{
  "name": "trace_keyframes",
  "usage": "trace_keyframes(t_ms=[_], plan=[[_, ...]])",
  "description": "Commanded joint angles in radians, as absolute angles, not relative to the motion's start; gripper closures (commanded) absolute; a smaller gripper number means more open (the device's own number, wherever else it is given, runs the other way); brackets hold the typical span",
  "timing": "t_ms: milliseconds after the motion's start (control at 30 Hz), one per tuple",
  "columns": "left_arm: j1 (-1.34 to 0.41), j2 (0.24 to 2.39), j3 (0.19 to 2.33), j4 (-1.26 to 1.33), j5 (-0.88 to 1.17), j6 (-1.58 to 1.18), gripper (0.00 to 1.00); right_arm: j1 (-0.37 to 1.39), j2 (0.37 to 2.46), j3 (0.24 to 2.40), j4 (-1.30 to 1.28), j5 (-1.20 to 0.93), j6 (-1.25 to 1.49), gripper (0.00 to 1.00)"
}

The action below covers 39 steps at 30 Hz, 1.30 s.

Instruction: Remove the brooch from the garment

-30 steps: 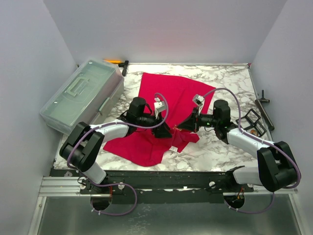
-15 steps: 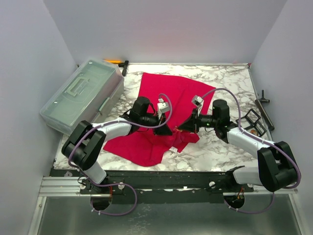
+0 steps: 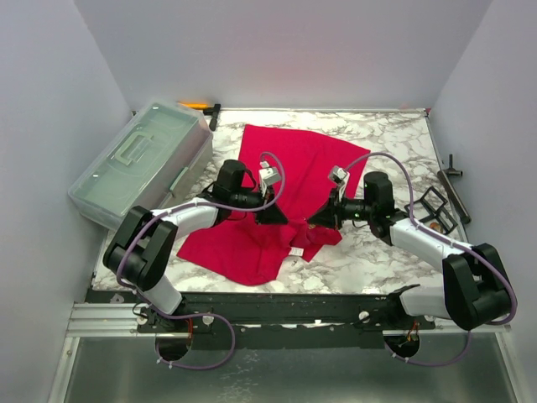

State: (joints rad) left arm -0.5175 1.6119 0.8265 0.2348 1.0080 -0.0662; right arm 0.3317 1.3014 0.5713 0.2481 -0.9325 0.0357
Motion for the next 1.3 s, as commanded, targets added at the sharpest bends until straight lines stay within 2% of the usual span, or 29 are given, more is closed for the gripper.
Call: trace_keyframes(t_ms=[0, 333, 633, 733, 800, 867, 933, 1067, 1167, 1200, 1267], plan=[[-0.493, 1.573, 0.837, 0.221, 1.063, -0.055, 1.00, 0.322, 1.290, 0.603, 0.222, -0.880, 0.010, 0.99], [-0.454, 1.559, 0.809, 0.221, 1.062, -0.037, 1.00, 0.299, 1.308, 0.632, 0.192, -0.770, -0.009, 0.99], [-0.421, 1.588, 0.800, 0.211, 1.049, -0.007, 1.00, 0.264, 1.329, 0.652, 0.214, -0.816, 0.090, 1.00], [-0.419, 1.606, 0.815, 0.157, 0.975, 0.045, 1.00, 0.251, 1.338, 0.657, 0.232, -0.874, 0.143, 0.99], [-0.418, 1.616, 0.827, 0.128, 0.882, 0.064, 0.87, 0.241, 1.350, 0.656, 0.258, -0.925, 0.194, 0.99], [-0.415, 1.621, 0.843, 0.102, 0.812, 0.077, 0.66, 0.228, 1.372, 0.657, 0.287, -0.993, 0.257, 0.99], [-0.410, 1.622, 0.861, 0.078, 0.789, 0.079, 0.51, 0.214, 1.397, 0.652, 0.334, -1.066, 0.332, 0.99], [-0.396, 1.587, 0.901, 0.041, 0.865, 0.067, 0.36, 0.190, 1.437, 0.614, 0.514, -1.206, 0.525, 0.99], [-0.397, 1.547, 0.922, 0.043, 0.967, 0.024, 0.18, 0.187, 1.448, 0.583, 0.636, -1.237, 0.651, 0.99], [-0.402, 1.539, 0.930, 0.048, 0.994, -0.008, 0.14, 0.187, 1.447, 0.572, 0.672, -1.240, 0.688, 0.99], [-0.417, 1.532, 0.946, 0.056, 1.034, -0.077, 0.14, 0.187, 1.439, 0.547, 0.758, -1.239, 0.770, 0.99]])
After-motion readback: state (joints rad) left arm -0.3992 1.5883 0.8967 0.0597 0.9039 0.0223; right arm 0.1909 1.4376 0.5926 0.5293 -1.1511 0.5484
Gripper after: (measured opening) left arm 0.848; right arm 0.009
